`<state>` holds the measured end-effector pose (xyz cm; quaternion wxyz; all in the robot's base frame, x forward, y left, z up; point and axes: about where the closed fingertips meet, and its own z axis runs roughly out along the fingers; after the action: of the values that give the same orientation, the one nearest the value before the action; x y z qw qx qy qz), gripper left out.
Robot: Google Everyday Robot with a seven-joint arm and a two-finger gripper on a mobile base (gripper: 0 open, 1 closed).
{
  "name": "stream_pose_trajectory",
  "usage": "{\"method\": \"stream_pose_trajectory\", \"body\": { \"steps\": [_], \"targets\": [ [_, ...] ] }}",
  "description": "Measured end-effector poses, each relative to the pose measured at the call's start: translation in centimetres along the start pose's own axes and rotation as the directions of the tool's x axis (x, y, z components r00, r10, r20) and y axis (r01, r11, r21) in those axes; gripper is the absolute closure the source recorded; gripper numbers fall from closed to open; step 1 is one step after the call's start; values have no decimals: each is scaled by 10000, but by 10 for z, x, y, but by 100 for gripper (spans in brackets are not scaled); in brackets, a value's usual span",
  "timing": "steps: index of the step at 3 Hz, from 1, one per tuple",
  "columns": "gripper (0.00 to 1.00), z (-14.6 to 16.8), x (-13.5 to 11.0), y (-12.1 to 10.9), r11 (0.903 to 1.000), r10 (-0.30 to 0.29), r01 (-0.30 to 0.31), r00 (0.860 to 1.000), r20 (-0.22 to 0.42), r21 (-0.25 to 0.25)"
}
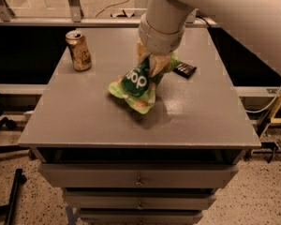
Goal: Move green rice chip bag near orange can
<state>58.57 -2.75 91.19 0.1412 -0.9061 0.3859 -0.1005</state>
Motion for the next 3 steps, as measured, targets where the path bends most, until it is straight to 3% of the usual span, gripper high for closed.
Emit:
{"method": "stream_pose_trajectory", "body": {
  "steps": [1,2,3],
  "targets": [
    [100,4,46,5,9954,928,-906,9920,-851,298],
    [100,1,85,2,9827,1720,-1578,9718,-1613,971],
    [100,-8,116,-25,9624,2057,-1589,9560,-2091,2204]
  ]
}}
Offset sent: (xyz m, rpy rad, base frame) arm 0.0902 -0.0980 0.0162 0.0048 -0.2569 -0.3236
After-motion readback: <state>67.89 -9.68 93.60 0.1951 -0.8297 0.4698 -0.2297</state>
